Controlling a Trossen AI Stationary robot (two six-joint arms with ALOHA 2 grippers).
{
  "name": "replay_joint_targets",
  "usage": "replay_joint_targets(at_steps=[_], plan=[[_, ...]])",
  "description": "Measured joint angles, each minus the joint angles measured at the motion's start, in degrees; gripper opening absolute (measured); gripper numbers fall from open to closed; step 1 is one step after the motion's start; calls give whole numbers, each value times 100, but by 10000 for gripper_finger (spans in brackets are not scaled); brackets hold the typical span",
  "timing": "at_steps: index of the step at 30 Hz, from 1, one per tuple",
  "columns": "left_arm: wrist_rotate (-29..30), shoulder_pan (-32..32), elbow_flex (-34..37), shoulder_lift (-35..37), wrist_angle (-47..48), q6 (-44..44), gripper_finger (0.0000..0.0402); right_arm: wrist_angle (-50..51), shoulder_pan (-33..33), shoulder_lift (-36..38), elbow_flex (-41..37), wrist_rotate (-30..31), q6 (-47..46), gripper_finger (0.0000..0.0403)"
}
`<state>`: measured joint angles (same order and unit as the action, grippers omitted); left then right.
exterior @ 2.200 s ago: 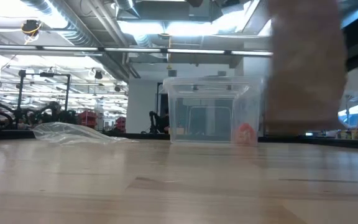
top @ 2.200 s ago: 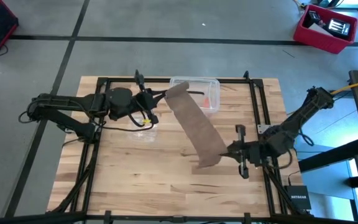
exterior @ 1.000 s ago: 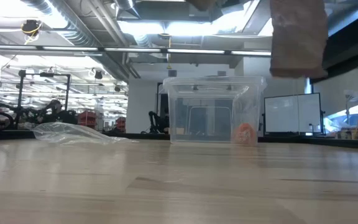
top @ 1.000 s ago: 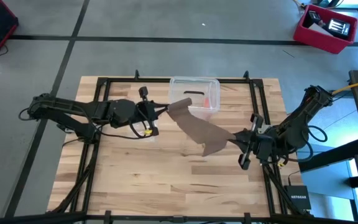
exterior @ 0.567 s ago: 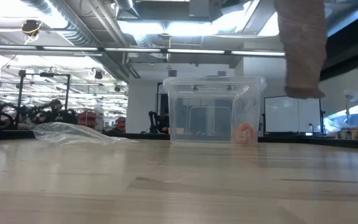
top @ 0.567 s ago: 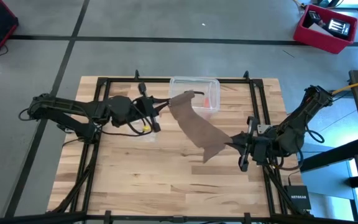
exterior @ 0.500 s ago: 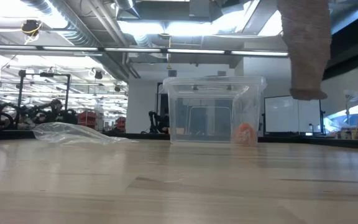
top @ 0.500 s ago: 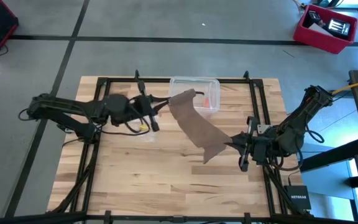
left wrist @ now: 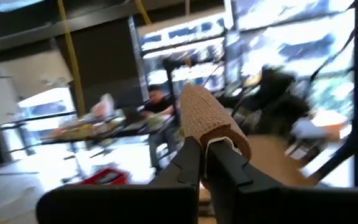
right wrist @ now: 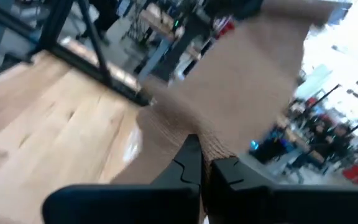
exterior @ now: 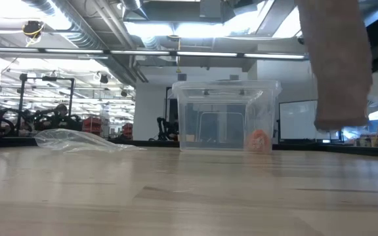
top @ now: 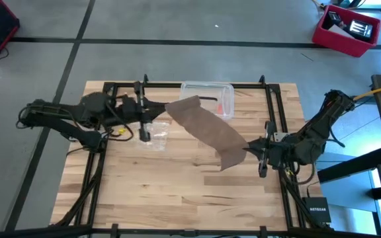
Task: Roll bandage
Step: Roll the brown bandage
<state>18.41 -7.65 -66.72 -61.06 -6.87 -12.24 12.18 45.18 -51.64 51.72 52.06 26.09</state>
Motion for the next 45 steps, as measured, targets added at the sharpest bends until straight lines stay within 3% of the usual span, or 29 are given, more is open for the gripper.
replay_joint_targets(at_steps=[3,7,12,14,17,22,28,36,42,45], plan=[[-874,23,0,163,-168,179,5,544,-388,29,-45,88,-461,1],[-1345,-98,-2,274,-574,347,5,741,-952,5,-491,-46,-866,1],[-1512,-241,0,494,-585,351,6,1204,-1382,85,-885,342,-1274,1],[-1503,-280,0,539,-593,349,6,1153,-1494,81,-899,219,-1515,1],[-1138,-282,0,512,-561,186,6,819,-1516,73,-887,-140,-1533,1],[-82,-177,2,349,-330,-472,6,-103,-1508,5,-887,-1585,-1555,1],[983,-65,-2,287,-271,-1378,3,-774,-1106,-277,-793,-2214,-1549,1],[1629,-12,0,251,553,-1852,2,-774,-288,-653,304,-1999,-1019,1],[1948,78,-2,111,865,-1866,1,-749,239,-1010,1185,-1148,-86,1],[1953,85,0,-28,1031,-1858,1,-732,331,-1203,1512,-1021,177,1]])
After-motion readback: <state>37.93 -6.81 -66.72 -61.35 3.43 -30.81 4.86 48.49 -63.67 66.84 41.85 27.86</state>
